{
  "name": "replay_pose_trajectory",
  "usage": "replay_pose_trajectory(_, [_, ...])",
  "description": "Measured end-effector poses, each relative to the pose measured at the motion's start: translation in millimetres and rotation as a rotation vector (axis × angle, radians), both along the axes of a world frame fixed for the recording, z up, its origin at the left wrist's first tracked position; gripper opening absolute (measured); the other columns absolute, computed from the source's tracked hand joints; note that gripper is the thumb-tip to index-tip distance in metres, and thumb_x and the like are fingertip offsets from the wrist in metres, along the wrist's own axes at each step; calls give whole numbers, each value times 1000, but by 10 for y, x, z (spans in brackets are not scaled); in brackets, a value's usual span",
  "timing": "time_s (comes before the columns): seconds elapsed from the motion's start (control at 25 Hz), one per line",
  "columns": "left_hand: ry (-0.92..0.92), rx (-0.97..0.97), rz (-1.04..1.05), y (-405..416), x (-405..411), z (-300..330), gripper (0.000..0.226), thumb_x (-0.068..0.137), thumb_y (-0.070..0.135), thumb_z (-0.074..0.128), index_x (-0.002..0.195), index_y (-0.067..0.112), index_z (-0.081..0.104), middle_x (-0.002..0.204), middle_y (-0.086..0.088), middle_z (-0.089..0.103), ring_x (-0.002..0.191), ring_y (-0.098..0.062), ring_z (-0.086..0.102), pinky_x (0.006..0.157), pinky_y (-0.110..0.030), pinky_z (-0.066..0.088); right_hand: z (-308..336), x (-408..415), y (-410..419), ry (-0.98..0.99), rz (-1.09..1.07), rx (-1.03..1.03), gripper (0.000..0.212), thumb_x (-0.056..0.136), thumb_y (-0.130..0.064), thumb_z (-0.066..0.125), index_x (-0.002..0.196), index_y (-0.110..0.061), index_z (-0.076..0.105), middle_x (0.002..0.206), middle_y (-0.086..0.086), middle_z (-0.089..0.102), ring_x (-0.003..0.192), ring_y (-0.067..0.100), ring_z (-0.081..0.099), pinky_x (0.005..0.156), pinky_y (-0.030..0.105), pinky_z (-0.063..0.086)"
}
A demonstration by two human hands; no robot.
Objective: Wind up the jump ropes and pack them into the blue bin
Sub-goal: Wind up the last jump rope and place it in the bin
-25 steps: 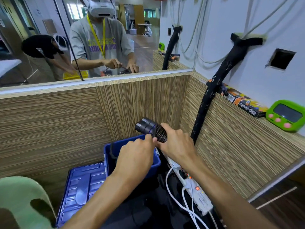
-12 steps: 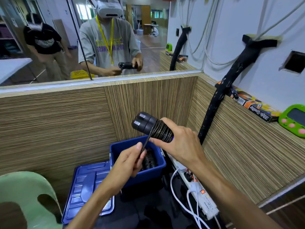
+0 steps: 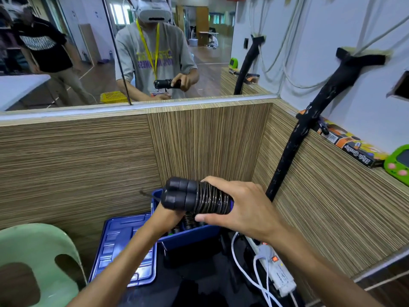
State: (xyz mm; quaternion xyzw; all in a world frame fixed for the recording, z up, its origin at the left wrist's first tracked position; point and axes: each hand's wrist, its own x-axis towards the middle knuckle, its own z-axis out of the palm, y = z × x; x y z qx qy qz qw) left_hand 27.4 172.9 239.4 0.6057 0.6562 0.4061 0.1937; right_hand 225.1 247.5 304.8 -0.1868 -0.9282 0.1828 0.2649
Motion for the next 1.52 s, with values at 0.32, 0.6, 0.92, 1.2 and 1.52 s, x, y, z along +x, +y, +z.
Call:
replay_pose_trajectory(0.32, [1241,54,-320,364,-291,857,68,99,49,12,55,15,51,39,-1,42,32,-18,38,40,-22,19,-77,109,-15,-187,110,296,73,73,-85,50,131,-40,49,67,-14,47,60,10,53,58,30,49])
replay_pose_trajectory(0.6, [1344,22,-101,251,426,1156,53,102,37,31,64,13,59,60,-3,59,61,-31,66,51,-29,31,-224,34,-74,-419,-143,221,80,77,-86,42,142,-42,36,99,2,66,91,27,66,74,39,50])
replay_pose_trajectory(0.92, [946,-124,209,49,669,859,9,102,27,38,109,21,37,105,2,59,88,-29,66,56,-36,31,-152,-117,219,-289,-430,137,75,77,-84,45,138,-40,40,98,4,71,93,32,69,67,37,49])
replay_pose_trajectory(1.2, [402,88,272,-205,517,710,15,97,31,50,104,20,58,85,1,68,77,-28,65,65,-42,51,-233,-131,284,-235,-392,85,72,70,-88,42,127,-44,40,89,-2,69,88,29,68,70,38,52])
replay_pose_trajectory(1.52, [-288,261,307,-199,482,523,33,99,34,45,88,9,63,69,0,63,64,-2,56,59,-18,49,-187,-205,249,-72,-356,13,70,70,-85,51,127,-45,46,84,-6,69,83,20,68,76,37,54])
